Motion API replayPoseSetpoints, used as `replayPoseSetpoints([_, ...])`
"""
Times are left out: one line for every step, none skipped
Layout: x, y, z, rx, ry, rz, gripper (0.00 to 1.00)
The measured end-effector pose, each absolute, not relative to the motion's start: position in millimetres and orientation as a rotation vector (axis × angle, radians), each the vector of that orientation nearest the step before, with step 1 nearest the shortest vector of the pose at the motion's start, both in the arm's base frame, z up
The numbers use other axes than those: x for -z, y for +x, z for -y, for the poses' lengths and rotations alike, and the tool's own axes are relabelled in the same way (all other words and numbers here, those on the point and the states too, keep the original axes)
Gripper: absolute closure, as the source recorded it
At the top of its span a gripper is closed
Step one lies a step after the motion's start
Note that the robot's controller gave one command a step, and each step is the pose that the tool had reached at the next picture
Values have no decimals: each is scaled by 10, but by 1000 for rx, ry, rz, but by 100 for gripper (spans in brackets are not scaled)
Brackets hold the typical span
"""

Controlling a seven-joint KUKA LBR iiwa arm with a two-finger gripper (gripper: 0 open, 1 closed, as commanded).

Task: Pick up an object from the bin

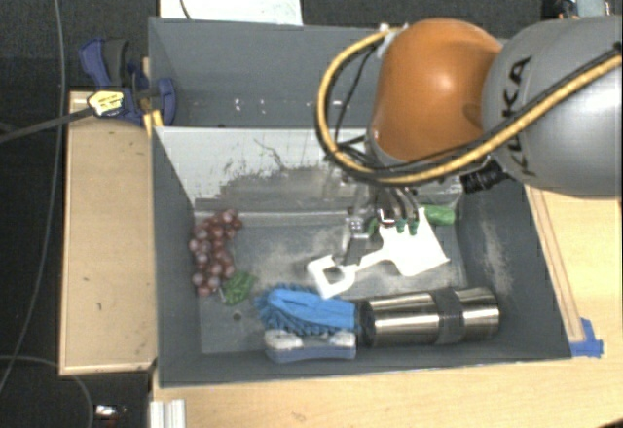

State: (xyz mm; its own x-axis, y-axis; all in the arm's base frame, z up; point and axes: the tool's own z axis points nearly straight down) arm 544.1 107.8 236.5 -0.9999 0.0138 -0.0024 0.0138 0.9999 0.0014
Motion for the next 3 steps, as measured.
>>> replayPoseSetpoints([-2365, 5441, -1078, -2, 22, -3139, 0])
replayPoseSetpoints([-1840, 5352, -1425, -4, 104, -3140, 0])
replayPoseSetpoints([-1742, 5243, -1325, -3, 104, -3131, 0])
